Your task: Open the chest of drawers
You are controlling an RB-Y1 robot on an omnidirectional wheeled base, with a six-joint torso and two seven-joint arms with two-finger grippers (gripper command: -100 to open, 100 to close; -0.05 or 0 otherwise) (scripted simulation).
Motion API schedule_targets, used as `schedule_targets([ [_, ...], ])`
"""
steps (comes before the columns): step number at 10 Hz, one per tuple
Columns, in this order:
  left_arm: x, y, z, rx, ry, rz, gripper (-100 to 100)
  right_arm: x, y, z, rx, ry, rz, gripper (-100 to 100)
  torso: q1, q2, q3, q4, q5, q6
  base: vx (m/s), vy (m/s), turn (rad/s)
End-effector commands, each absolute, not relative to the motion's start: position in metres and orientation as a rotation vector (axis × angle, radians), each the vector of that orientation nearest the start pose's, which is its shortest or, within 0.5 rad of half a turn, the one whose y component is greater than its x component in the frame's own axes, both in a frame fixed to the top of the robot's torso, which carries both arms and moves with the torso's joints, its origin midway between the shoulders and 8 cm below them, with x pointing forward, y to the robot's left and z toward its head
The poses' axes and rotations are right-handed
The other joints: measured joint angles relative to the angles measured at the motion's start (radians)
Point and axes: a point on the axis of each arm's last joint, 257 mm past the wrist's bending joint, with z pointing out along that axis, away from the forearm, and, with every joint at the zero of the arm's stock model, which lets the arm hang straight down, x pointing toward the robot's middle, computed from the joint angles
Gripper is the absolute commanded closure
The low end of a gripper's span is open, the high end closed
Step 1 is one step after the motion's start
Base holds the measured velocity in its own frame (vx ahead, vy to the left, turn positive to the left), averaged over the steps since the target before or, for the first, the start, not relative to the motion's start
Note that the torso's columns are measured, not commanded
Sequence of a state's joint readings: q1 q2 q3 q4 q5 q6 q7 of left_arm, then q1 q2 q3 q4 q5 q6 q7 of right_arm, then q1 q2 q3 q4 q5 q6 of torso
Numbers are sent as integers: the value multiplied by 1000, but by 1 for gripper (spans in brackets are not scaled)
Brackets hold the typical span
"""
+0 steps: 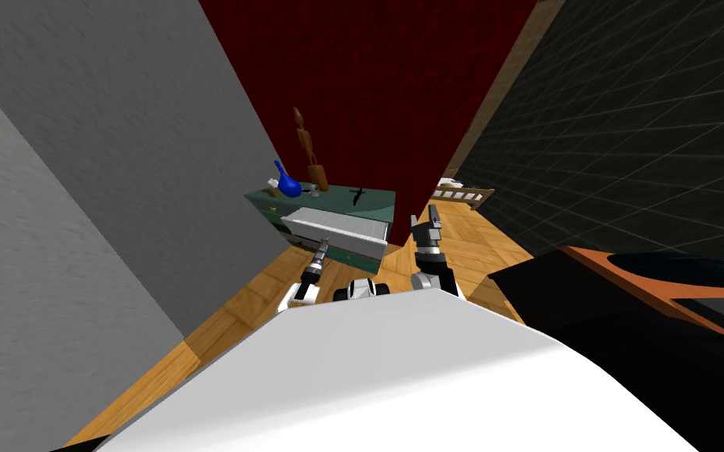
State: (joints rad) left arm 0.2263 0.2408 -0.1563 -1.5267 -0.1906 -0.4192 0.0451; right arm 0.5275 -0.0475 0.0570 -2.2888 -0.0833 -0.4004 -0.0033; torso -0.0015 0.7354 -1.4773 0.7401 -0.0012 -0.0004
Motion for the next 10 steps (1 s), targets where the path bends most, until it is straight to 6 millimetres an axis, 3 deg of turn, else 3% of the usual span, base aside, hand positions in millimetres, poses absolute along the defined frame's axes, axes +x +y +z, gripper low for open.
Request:
schedule_targets([
  [1,448,213,-264,-750,1396,-1174,100,358,-269,-2,782,686,1380,0,2,1,0,-1,0,-1,-158,83,30],
  [7,434,209,-264,-739,1406,-1190,100,358,-269,-2,782,686,1380,0,2,5,2,-1,1,0,-146,68,35],
  [8,437,213,-255,-743,1409,-1186,-100,358,-269,-2,782,686,1380,0,2,5,2,0,1,0,-66,23,-5],
  [10,439,216,-244,-743,1408,-1185,-100,358,-269,-2,782,686,1380,0,-2,-3,-2,-3,0,1,6,-21,0],
])
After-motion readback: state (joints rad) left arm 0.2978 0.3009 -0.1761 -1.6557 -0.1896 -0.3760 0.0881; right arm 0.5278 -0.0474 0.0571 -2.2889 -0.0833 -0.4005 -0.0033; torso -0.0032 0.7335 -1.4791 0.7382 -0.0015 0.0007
